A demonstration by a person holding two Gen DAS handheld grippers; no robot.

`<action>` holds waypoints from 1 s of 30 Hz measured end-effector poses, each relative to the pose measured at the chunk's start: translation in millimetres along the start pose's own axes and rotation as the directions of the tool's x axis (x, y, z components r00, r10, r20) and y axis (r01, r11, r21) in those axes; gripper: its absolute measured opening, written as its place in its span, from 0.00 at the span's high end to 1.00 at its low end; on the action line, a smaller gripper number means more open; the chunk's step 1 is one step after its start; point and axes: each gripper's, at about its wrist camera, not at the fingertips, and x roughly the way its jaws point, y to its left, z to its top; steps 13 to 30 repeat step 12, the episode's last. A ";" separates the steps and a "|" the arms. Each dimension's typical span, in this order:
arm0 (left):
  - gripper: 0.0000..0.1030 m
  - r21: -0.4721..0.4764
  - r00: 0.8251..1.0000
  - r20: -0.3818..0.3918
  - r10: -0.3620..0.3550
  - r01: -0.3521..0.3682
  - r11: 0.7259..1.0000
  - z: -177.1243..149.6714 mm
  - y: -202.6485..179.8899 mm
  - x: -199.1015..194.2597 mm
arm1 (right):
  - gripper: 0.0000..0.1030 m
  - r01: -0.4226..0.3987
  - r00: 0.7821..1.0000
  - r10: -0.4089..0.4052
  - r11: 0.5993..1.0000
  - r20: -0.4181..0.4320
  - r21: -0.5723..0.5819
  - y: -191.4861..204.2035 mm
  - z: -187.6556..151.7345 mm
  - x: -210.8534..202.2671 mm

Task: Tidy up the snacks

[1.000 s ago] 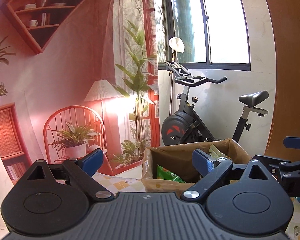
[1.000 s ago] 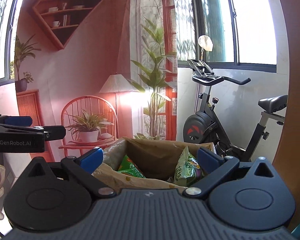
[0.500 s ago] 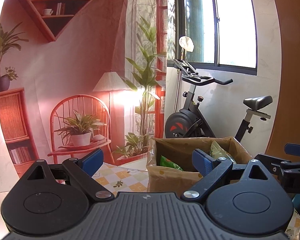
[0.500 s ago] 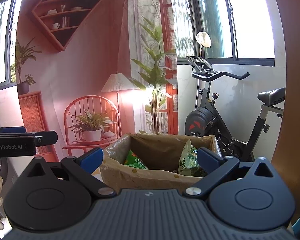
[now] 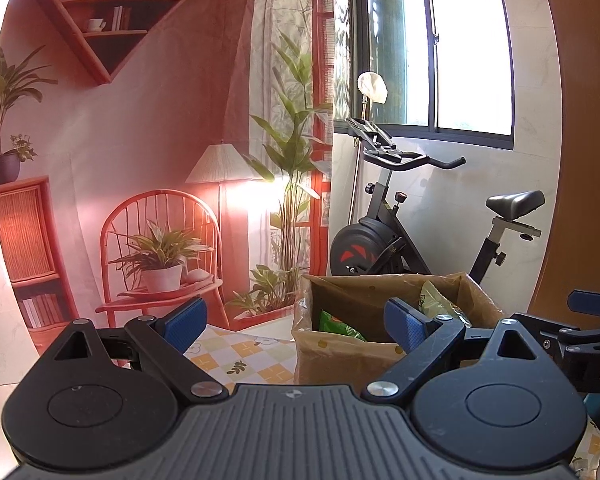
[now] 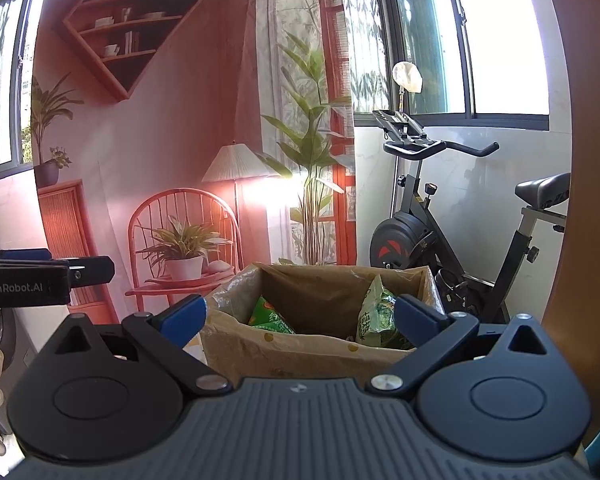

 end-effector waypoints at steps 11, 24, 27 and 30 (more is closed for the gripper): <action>0.06 -0.017 1.000 -0.008 -0.008 0.007 1.000 -1.8 1.9 0.5 | 0.01 0.000 1.000 0.000 1.000 -0.003 -0.001 -0.1 -2.7 0.3; 0.06 -0.019 1.000 -0.012 -0.007 0.007 1.000 -2.2 1.9 1.0 | 0.01 0.000 1.000 0.000 1.000 -0.005 -0.001 0.0 -3.7 0.5; 0.06 -0.019 1.000 -0.012 -0.007 0.007 1.000 -2.2 1.9 1.0 | 0.01 0.000 1.000 0.000 1.000 -0.005 -0.001 0.0 -3.7 0.5; 0.06 -0.019 1.000 -0.012 -0.007 0.007 1.000 -2.2 1.9 1.0 | 0.01 0.000 1.000 0.000 1.000 -0.005 -0.001 0.0 -3.7 0.5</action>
